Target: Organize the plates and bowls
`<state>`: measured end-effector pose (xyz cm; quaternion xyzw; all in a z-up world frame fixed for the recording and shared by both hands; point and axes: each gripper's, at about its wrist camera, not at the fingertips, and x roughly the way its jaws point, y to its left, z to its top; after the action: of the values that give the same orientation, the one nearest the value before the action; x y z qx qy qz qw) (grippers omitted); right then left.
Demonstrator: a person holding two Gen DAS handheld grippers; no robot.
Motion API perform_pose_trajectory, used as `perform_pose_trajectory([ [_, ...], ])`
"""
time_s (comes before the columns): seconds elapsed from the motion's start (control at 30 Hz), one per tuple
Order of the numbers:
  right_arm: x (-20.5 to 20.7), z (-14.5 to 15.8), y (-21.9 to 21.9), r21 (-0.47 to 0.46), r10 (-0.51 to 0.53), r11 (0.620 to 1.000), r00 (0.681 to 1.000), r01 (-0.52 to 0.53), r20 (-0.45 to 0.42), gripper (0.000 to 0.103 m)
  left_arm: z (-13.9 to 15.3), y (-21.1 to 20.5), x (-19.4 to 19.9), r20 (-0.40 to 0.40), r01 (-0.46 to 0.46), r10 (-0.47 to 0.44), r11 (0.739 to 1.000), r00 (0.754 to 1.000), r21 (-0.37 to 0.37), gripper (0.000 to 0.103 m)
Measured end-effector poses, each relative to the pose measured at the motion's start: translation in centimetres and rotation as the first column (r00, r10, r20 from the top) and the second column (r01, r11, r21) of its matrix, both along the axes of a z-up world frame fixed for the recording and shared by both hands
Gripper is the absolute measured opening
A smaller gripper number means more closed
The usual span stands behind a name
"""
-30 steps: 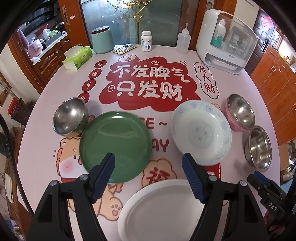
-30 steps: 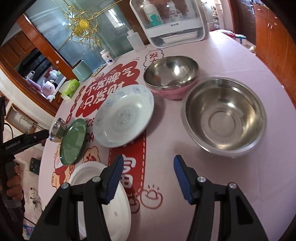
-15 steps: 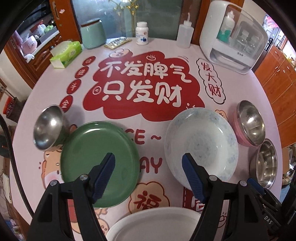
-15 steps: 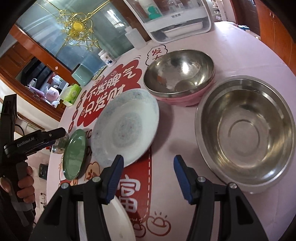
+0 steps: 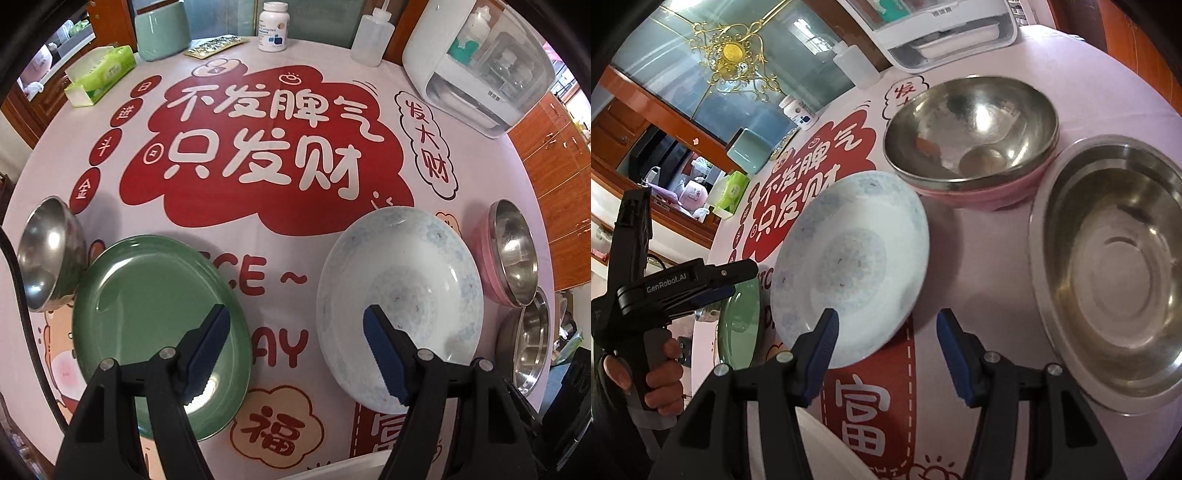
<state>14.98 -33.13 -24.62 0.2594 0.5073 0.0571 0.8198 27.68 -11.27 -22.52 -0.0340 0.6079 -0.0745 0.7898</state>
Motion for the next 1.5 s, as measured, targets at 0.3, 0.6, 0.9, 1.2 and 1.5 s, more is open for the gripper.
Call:
perform_pose_trajectory([
  [0.3, 0.8, -1.3, -0.2, 0.023, -0.041, 0.999, 0.999, 0.042, -0.031, 0.046, -1.5, -0.5, 1.3, -0.027, 0.028, -0.028, 1.0, 0.999, 0.007, 0.067],
  [0.6, 1.4, -1.9, 0.0, 0.017, -0.042, 0.999, 0.998, 0.043, -0.04, 0.035, -2.5, -0.3, 2.5, -0.04, 0.026, -0.027, 1.0, 0.999, -0.016, 0.05],
  [0.9, 1.9, -2.2, -0.3, 0.013, -0.053, 0.998, 0.998, 0.053, -0.043, 0.022, -3.4, -0.7, 2.8, -0.062, 0.016, -0.02, 0.998, 0.998, -0.065, 0.035],
  [1.2, 1.6, -2.6, -1.1, 0.032, -0.07, 0.997, 0.996, 0.072, -0.055, 0.013, -4.0, -1.2, 2.9, -0.078, 0.018, -0.025, 0.996, 0.997, -0.084, 0.016],
  [1.5, 1.3, -2.7, -1.4, 0.071, -0.084, 0.994, 0.995, 0.087, -0.051, 0.013, -4.4, -2.2, 3.1, -0.073, 0.055, -0.061, 0.996, 0.996, -0.074, 0.014],
])
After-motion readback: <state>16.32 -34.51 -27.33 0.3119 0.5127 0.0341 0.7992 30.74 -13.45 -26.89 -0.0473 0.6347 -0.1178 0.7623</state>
